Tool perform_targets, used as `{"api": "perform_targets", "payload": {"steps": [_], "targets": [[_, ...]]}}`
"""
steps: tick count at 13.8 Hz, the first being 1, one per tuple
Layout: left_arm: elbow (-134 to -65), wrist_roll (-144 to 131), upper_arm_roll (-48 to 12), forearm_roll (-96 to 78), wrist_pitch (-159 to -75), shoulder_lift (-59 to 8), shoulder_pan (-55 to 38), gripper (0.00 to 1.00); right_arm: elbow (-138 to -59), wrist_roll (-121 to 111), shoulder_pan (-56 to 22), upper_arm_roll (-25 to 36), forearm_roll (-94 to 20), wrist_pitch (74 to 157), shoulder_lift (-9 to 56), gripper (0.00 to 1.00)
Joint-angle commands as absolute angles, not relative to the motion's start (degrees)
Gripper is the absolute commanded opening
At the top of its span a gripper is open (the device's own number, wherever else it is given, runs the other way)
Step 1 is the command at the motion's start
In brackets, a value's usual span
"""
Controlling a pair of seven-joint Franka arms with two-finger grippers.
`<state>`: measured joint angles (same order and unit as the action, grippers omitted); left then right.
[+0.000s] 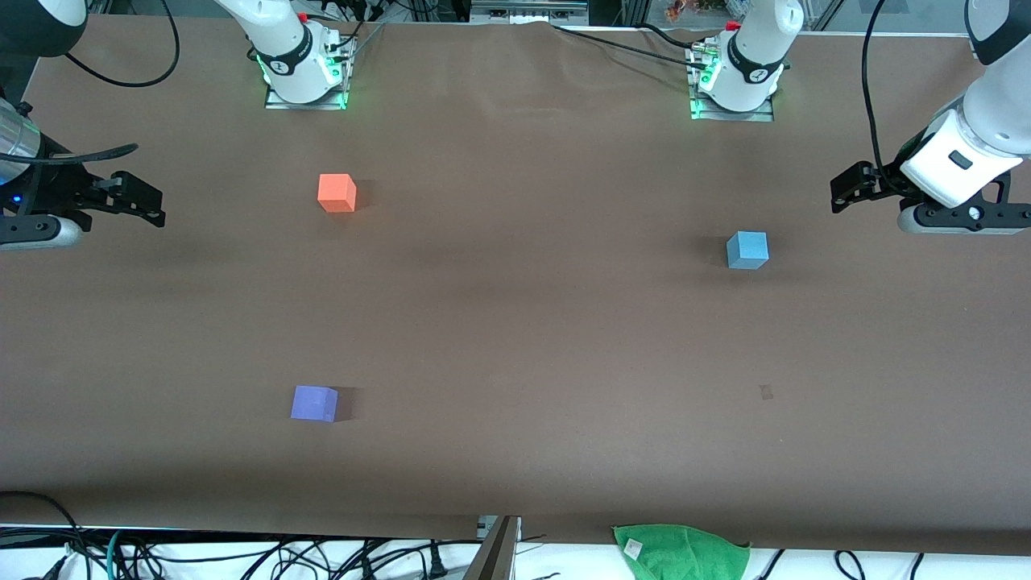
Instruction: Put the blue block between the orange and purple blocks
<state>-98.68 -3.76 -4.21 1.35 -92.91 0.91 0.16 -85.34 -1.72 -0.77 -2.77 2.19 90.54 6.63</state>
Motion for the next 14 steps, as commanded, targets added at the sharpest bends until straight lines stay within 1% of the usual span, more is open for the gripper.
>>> {"api": "perform_targets", "payload": {"steps": [1, 5, 7, 9, 12, 13, 14], "targets": [[-96.24, -3.25, -4.13, -0.26, -89.92, -1.05, -0.35, 1.00, -85.17, -1.85, -0.53, -2.99, 2.20, 90.53, 6.33, 1.00], [-93.26, -2.81, -4.31, 0.61, -86.32, -3.60, -0.61, 1.00, -85.17, -1.85, -0.53, -2.99, 2.20, 90.44, 6.33, 1.00], [-93.60, -2.55, -4.39, 0.53, -85.87, -3.69, -0.53, 1.00, -85.17, -1.93, -0.53, -2.99, 2.29, 90.44, 6.33, 1.00], [-94.48, -2.46, -4.48, 0.53, -83.42, -3.69, -0.44, 1.00, -85.17, -1.93, -0.53, -2.99, 2.29, 90.44, 6.33, 1.00], [-99.48, -2.29, -4.48, 0.44, -83.58, -3.16, 0.09, 1.00, -85.17, -1.93, -0.62, -2.99, 2.37, 90.44, 6.33, 1.00], [-101.49, -2.29, -4.40, 0.44, -85.67, -3.16, -0.26, 1.00, -85.17, -1.93, -0.62, -2.99, 2.37, 90.44, 6.33, 1.00], [-104.99, -2.29, -4.48, 0.35, -89.52, -2.90, -0.35, 1.00, -85.17, -1.93, -0.62, -3.08, 2.29, 90.44, 6.33, 1.00]]}}
